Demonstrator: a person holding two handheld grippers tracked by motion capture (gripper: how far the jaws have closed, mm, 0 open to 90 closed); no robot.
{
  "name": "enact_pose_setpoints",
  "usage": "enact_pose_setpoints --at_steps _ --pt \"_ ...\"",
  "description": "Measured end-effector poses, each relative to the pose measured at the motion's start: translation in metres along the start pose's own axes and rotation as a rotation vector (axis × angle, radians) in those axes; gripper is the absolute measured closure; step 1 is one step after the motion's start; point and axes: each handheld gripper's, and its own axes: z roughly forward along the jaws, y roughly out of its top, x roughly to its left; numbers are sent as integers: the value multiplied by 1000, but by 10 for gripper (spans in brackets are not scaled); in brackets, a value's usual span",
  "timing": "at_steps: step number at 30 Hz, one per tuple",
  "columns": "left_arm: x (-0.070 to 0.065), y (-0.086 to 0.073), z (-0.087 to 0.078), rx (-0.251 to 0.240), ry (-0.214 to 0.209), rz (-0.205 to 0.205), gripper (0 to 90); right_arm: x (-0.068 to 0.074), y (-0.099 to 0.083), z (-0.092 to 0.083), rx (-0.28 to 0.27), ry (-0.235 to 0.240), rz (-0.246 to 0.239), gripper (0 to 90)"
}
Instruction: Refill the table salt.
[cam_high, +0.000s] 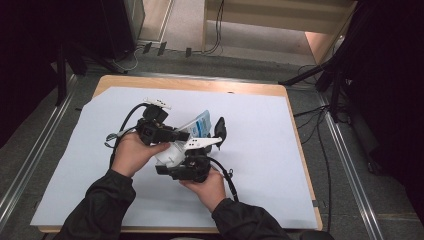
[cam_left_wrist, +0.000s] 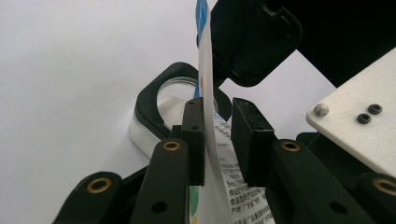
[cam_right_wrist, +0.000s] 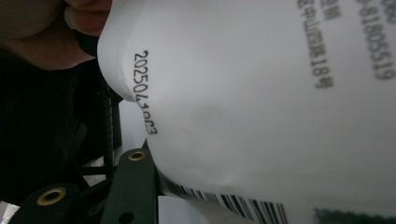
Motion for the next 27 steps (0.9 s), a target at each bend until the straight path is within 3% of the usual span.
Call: enact_pose_setpoints --at_steps 10,20,27 --pt "0 0 -2 4 20 -7 828 1 0 1 5 2 -7 593" --pt "-1 1 -3 6 28 3 816 0 1 1 8 22 5 593" --pt "-3 1 -3 5 49 0 889 3 1 2 14 -6 -15 582"
